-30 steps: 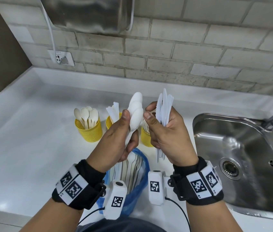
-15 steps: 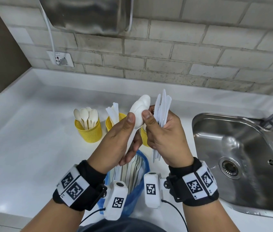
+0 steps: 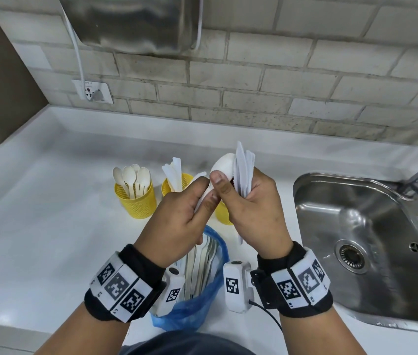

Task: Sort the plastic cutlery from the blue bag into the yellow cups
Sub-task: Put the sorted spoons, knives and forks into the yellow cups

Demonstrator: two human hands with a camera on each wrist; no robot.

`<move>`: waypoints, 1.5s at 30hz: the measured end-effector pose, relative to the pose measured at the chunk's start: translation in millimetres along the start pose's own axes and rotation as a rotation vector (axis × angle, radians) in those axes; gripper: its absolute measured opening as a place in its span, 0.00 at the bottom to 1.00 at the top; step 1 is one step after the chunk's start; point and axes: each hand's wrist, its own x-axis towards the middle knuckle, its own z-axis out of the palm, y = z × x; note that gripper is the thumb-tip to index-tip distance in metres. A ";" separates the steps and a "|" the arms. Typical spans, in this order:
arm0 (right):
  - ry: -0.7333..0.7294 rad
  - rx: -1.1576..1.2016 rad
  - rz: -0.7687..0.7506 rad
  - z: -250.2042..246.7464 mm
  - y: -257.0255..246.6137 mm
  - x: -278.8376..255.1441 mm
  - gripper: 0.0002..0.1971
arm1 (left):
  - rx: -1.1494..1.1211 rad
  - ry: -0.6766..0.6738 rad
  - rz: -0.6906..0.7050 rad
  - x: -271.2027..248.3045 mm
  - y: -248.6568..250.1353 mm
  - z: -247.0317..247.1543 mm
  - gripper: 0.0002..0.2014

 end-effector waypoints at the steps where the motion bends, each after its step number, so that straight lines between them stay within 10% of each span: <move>1: 0.013 -0.017 -0.008 1.0 0.2 -0.5 0.09 | 0.019 0.001 0.008 0.5 -0.7 -0.7 0.14; 11: 0.015 -0.139 -0.025 11.3 -2.2 -8.2 0.09 | -0.161 -0.064 -0.053 -3.9 -9.1 -15.6 0.16; 19: 0.029 -0.268 -0.123 33.4 -1.1 -13.9 0.09 | -0.080 0.203 -0.006 -11.8 -11.5 -31.1 0.06; 33: 0.349 0.532 0.232 57.9 0.2 24.5 0.27 | -0.474 0.304 -0.248 -15.9 -76.3 -87.9 0.08; 45: 0.418 0.375 0.147 110.1 31.0 84.1 0.25 | -0.339 0.393 -0.271 12.7 -128.3 -125.4 0.05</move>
